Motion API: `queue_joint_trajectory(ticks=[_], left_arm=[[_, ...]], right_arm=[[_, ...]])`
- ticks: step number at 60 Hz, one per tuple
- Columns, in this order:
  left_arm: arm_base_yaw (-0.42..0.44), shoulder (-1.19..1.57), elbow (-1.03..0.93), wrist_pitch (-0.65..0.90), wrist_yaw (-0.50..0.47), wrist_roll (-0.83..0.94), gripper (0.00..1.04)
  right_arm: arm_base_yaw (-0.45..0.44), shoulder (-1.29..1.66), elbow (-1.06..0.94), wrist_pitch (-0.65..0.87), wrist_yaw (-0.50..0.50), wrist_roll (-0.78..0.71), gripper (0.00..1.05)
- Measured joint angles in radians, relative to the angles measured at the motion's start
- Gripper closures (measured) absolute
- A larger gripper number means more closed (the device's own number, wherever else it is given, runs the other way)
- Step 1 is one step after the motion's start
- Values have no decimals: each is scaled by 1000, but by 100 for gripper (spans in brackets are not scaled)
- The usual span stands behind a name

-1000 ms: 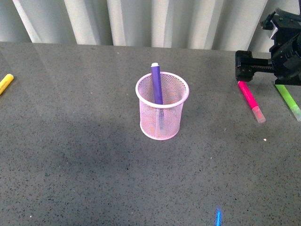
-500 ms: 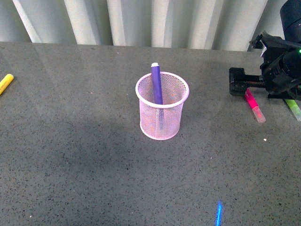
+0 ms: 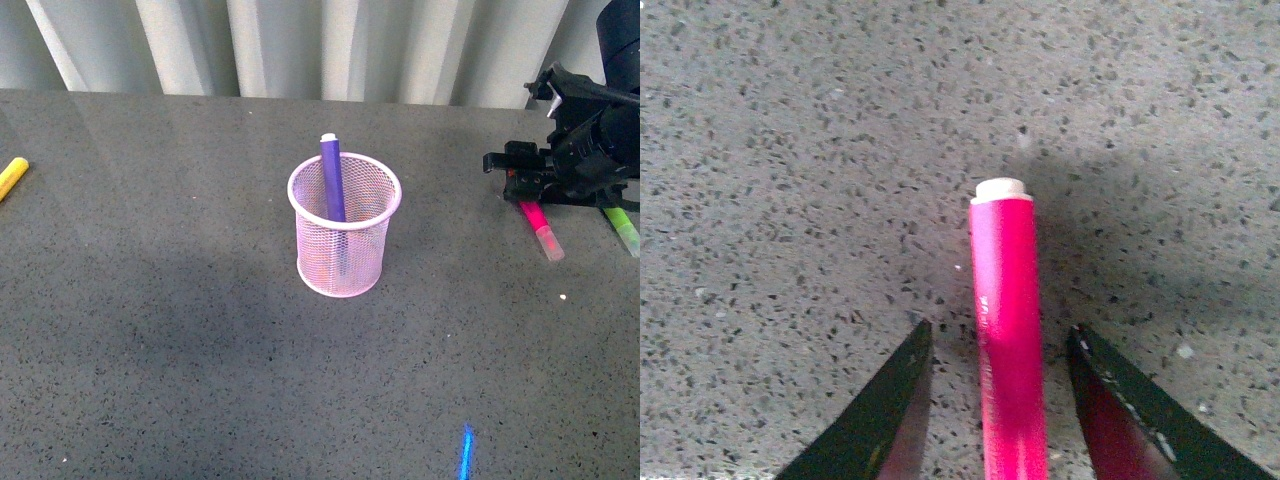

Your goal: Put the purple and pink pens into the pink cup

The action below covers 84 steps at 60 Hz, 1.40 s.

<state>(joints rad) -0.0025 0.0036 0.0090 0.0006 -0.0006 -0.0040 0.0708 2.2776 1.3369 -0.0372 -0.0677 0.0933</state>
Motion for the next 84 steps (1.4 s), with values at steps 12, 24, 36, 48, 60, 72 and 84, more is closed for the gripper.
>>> queue_joint_trajectory(ticks=[12,24,36,48,60,72,84], left_arm=[[0,0,0,0,0,0,7],[0,0,0,0,0,0,7],[0,0,0,0,0,0,7],[0,0,0,0,0,0,7],[0,0,0,0,0,0,7],[0,0,0,0,0,0,7],[0,0,0,0,0,0,7]], right_arm=[[19,-2,-27,69,-58,11,93],[20,-51,-95,171,-47,49,94],[20,-172,-213,364,70,39,94],[163,-319,-374,686,125,-84,94],[411,-286,-477,1062,182,-304,94],[489,-244,-483,1167,205,-328,94],[510,-221,-474,1171,190,-315,94]])
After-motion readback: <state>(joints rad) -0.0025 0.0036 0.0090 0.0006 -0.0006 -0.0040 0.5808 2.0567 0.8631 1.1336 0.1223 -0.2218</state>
